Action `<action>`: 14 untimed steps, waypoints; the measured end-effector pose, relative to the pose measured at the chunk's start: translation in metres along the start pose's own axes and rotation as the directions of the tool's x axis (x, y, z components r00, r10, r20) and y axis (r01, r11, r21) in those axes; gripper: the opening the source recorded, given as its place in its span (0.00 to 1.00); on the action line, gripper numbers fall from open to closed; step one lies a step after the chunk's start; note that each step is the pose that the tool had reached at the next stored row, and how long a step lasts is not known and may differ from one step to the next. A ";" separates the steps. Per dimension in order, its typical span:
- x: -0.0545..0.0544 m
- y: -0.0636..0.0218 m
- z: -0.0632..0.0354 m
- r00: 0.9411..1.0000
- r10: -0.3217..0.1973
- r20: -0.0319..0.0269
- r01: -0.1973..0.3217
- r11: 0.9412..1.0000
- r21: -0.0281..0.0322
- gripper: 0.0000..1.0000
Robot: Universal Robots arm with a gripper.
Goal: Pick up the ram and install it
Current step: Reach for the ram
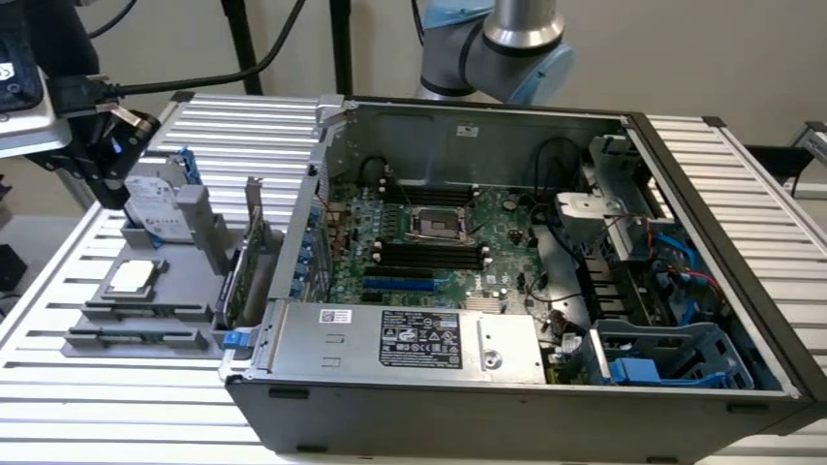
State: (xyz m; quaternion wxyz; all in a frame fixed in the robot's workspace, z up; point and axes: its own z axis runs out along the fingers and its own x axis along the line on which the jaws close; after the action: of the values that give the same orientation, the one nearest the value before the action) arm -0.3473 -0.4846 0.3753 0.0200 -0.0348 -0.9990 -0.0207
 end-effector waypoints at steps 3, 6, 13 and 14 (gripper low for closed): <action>0.001 -0.0016 0.0015 1.000 -0.007 0.000 0.007 1.000 0.000 0.11; 0.002 -0.0025 0.0032 1.000 -0.019 -0.001 0.019 1.000 0.001 0.11; 0.006 -0.0039 0.0077 0.999 -0.043 -0.002 0.043 0.999 0.002 0.11; 0.007 -0.0041 0.0082 0.999 -0.044 -0.002 0.044 0.999 0.003 0.11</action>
State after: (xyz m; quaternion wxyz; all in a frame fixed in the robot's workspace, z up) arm -0.3549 -0.4878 0.3673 0.0206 -0.0126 -0.9995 -0.0198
